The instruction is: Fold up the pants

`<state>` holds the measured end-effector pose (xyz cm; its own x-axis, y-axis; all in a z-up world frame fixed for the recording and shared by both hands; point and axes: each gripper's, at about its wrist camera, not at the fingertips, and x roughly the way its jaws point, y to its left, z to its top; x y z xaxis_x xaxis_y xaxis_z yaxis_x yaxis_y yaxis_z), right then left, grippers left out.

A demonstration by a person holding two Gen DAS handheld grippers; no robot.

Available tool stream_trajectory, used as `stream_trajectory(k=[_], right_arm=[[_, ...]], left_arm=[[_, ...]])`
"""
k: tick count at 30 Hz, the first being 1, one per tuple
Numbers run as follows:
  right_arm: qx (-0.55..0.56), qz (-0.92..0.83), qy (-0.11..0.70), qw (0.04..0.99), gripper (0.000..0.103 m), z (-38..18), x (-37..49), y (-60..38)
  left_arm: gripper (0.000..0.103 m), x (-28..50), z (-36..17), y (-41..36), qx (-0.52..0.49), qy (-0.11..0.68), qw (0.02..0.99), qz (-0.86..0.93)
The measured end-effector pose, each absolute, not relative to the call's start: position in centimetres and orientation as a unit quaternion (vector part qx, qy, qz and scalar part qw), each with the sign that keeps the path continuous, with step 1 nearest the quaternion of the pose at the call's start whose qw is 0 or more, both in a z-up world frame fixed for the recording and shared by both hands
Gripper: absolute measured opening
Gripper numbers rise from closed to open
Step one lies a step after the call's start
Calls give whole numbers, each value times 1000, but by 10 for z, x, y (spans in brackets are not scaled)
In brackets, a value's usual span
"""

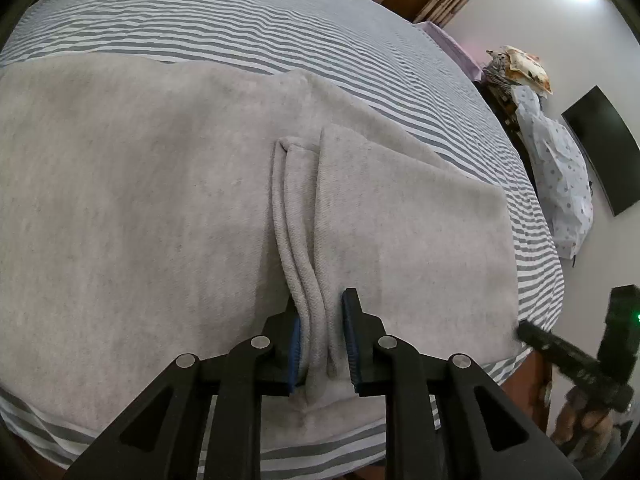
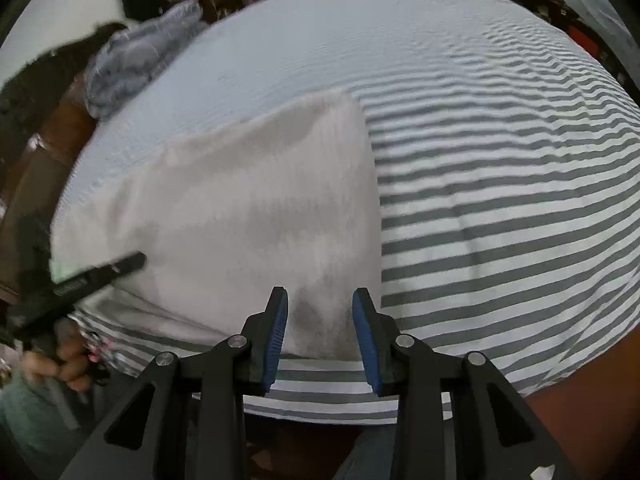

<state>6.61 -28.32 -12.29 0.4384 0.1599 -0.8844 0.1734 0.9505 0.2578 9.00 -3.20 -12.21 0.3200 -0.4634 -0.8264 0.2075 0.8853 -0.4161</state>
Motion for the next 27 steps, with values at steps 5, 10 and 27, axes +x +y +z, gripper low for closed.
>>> stream_trajectory(k=[5,10,27], right_arm=[[112,-15,546,830,32,-139,70,-273],[101,-18,557,824,33,-142,78,-271],[105,-21,554,826,57,-131,78,-255]], left_arm=[[23,87,-120,-33,-108,539,809,-207],[25,83,-121,-35,-101,530,816,-209],[62,45,-70,23,-55,431,896,-96]])
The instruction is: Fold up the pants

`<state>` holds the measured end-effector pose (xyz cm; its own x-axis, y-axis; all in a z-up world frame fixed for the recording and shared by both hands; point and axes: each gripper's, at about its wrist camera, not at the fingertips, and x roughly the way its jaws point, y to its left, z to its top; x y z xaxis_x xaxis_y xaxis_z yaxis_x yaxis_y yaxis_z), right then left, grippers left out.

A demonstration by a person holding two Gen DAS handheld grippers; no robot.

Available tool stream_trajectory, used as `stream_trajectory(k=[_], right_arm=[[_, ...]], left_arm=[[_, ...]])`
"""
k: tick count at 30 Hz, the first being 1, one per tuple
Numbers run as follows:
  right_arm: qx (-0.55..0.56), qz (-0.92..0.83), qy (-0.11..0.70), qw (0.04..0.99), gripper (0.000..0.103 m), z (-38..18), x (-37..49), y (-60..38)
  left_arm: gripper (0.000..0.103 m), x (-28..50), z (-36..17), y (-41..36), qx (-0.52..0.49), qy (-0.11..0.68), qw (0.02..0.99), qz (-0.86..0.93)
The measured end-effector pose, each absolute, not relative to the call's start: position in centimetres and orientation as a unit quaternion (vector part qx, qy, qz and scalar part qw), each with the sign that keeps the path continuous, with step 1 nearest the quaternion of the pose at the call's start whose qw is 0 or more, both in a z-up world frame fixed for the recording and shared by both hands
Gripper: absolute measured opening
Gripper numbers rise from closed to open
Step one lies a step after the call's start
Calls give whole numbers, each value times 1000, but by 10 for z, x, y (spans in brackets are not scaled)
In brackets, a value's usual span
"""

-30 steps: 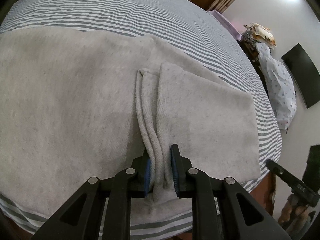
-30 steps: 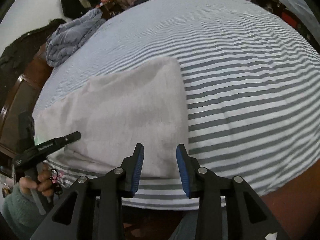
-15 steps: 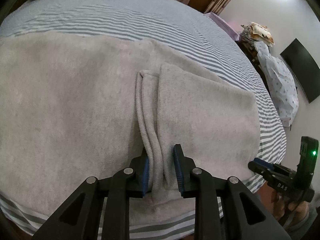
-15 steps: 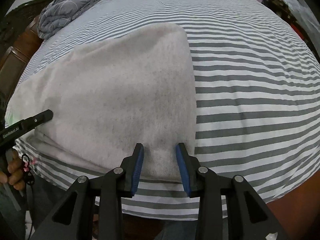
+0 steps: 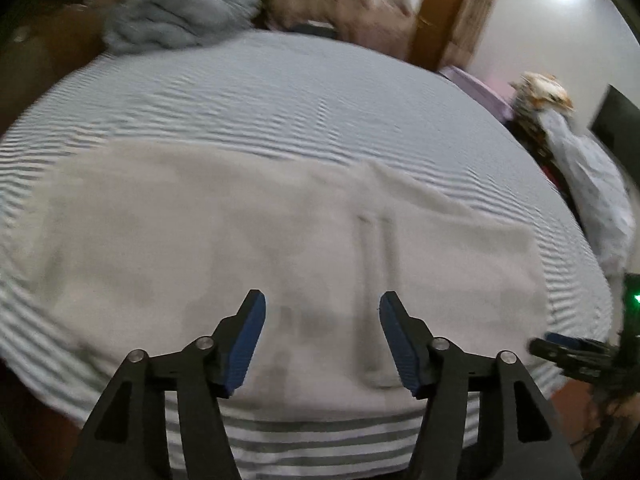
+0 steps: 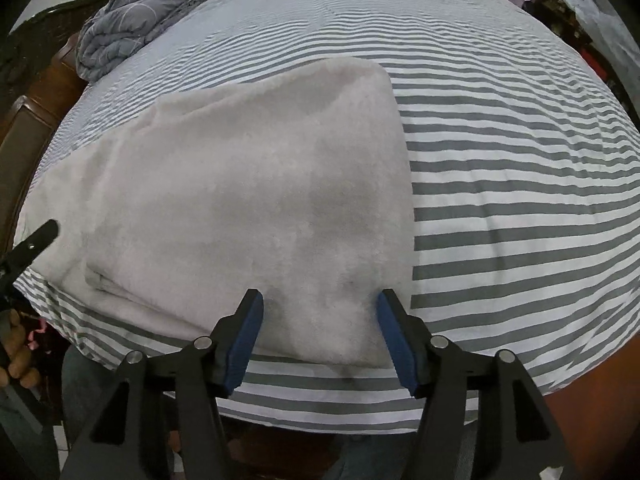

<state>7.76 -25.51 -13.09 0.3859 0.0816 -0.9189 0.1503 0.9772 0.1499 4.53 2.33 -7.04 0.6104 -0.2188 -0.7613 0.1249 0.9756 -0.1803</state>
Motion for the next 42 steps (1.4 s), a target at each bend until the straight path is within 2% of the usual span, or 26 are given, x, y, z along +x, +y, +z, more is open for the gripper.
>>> stream_trajectory(k=[4,9,19,23,34,42], right_arm=[[106,-28,549,829,57,-123,80,-249],[94,-25,542,835,56,-112,89,-237],[65,-6,547,835,56,-108,111,-193],[56,-9,550,833,56,-111,116,-184],[41,-19,563,825,56,-119,125,-169],[24,-33,569,821,57,-132,135,-160]], left_arm=[[63,38,-67,63,-53,427,903,-22],[67,28,-74,109,-106,438,892,-11],[69,21,-112,218,-360,435,824,-49],[69,27,-131,245,-424,425,799,-47],[69,61,-161,261,-467,406,784,-55],[72,86,-151,250,-421,397,815,-34]])
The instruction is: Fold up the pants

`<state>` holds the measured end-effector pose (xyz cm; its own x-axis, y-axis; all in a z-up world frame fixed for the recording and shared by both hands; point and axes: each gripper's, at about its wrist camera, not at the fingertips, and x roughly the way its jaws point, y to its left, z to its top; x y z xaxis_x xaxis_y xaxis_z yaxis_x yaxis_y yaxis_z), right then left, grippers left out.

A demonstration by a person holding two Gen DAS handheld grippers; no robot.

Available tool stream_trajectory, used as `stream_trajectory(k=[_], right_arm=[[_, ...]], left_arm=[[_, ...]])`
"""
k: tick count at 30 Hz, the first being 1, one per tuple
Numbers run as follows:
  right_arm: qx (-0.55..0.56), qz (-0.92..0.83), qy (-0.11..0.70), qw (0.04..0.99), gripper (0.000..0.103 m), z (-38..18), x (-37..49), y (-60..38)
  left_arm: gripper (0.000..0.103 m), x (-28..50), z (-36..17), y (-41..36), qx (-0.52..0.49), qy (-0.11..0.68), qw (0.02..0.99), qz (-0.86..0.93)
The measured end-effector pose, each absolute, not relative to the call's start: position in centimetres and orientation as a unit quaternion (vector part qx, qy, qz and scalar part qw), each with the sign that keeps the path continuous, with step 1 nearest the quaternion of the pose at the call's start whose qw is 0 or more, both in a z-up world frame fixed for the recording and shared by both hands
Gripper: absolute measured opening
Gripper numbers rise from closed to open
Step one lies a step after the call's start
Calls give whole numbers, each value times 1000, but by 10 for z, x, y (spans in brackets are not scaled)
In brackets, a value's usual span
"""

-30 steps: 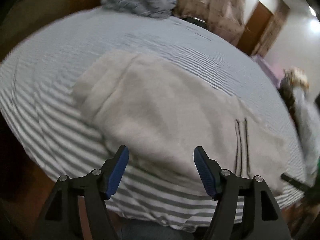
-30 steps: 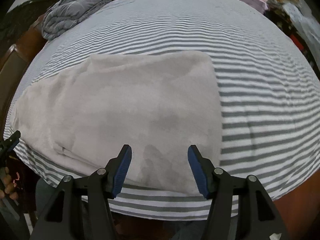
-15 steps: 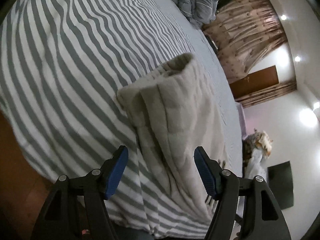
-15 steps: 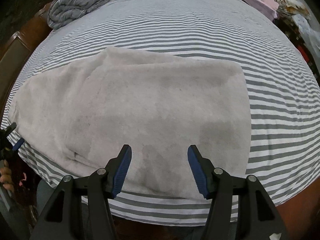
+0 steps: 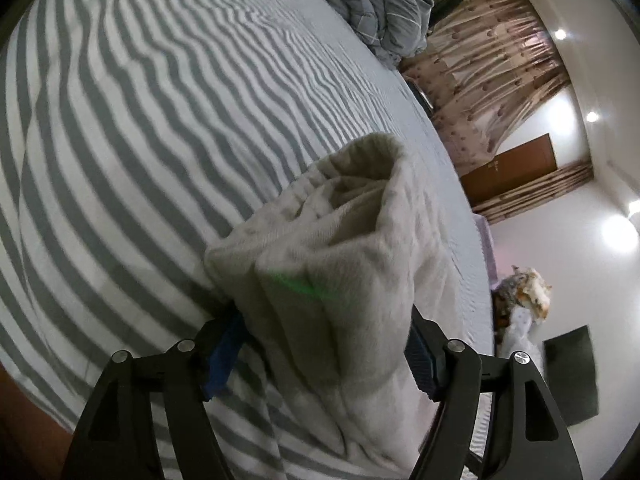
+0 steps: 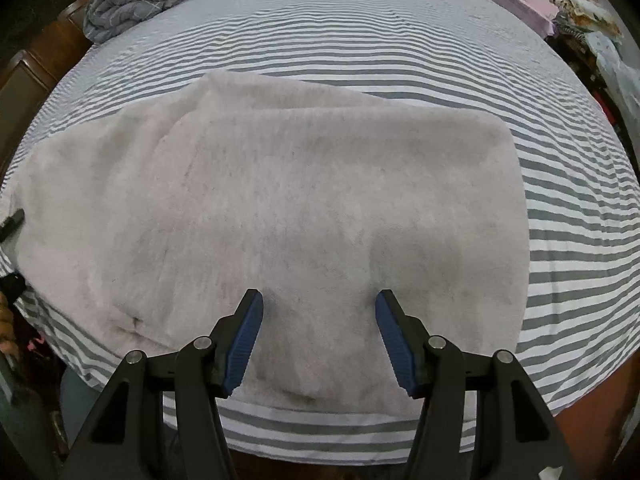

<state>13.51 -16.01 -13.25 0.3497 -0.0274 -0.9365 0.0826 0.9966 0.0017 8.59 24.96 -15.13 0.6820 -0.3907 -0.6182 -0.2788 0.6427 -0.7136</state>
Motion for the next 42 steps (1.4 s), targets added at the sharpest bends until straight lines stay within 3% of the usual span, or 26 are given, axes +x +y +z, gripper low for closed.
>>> stream_trajectory(k=[5,15,18,31,36,42], right_arm=[[10,-38,568,822,65,-136,138,-152],[21,-40,566,823,67,-138,140,-152],[25,-40,564,825,67,-137,135,-155],[59,-19,555,829,68,-134,129,-169],[59,-4,554,830,68,-132,125,-172],[153,9,537,829,68,-122,106,-211]], left_arm=[[70,100,-142,232,-372,390,842,-3],[37,91,-129,208,-310,369,876,20],[33,95,-121,202,-296,373,879,24],[31,99,-63,171,-253,361,898,-1],[31,94,-26,134,-215,343,914,-21],[31,88,15,62,-146,320,935,-51]])
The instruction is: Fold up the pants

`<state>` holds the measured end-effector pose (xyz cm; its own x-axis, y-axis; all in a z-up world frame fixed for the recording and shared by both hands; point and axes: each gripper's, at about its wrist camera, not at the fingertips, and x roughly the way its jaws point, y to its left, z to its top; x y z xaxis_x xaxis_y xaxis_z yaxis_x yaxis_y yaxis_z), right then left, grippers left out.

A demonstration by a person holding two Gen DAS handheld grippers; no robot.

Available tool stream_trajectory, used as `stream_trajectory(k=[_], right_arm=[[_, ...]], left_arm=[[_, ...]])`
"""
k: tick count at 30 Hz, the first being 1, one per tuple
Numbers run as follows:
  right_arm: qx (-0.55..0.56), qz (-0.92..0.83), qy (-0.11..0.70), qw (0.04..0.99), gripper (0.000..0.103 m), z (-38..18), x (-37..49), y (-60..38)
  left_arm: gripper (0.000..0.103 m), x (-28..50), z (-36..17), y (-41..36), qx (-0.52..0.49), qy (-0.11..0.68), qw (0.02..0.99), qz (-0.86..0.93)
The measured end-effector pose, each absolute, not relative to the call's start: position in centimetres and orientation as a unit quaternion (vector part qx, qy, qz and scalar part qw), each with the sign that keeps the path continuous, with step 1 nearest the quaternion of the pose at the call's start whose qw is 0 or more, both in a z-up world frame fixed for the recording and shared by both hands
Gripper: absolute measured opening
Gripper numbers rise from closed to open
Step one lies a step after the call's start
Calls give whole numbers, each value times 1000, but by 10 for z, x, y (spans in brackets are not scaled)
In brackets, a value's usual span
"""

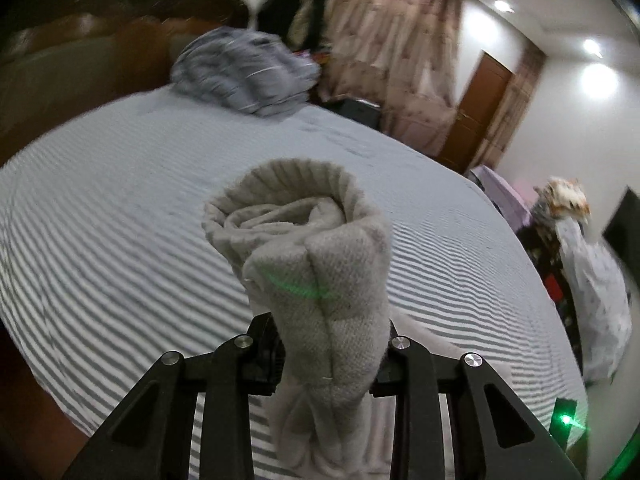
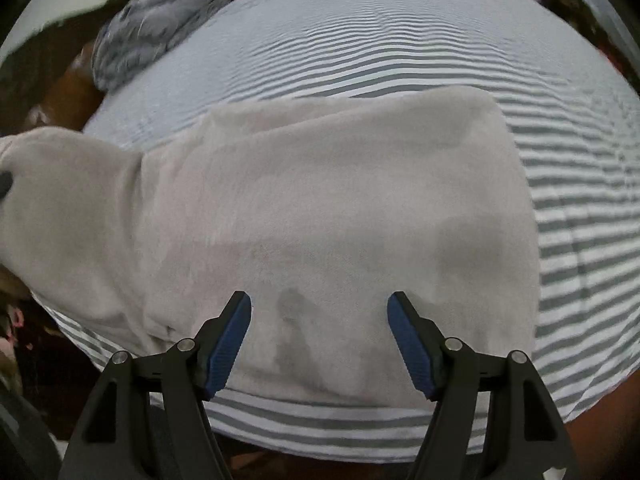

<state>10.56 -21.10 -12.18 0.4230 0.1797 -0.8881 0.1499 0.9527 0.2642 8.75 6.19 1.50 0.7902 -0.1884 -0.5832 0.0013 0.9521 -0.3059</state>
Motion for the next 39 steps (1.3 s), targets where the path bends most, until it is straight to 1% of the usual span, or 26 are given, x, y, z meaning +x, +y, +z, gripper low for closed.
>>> stream_trajectory(k=[6,10,17,25,28,32,33,36,38,39], right_arm=[[190,-7,512,838,68,-111,85,-261],[218,-23,500,838,68,-106,70,-302],[269,-56,486,830,68,-115,48,-367],[305,-61,484,818,68,-134,32,-407],[312,-59,482,817,68,-138,29,-416],[317,-62,478,817,68,-142,15,-428],[318,-63,477,817,68,-141,13,-431],[320,-64,474,818,68,-137,10,-432],[320,-62,470,820,68,-132,9,-428],[320,-60,469,821,68,-131,8,-428]], left_arm=[[31,84,33,-38,-76,309,943,-94],[31,86,23,-106,-45,324,937,-124],[31,73,-21,-215,23,355,923,-146],[32,39,-81,-270,100,352,922,-124],[38,34,-97,-278,125,358,918,-119],[43,28,-112,-282,137,371,911,-116],[49,24,-114,-287,142,369,911,-117],[58,16,-116,-285,131,375,907,-142],[64,10,-113,-282,116,374,904,-172],[65,8,-111,-279,111,374,903,-179]])
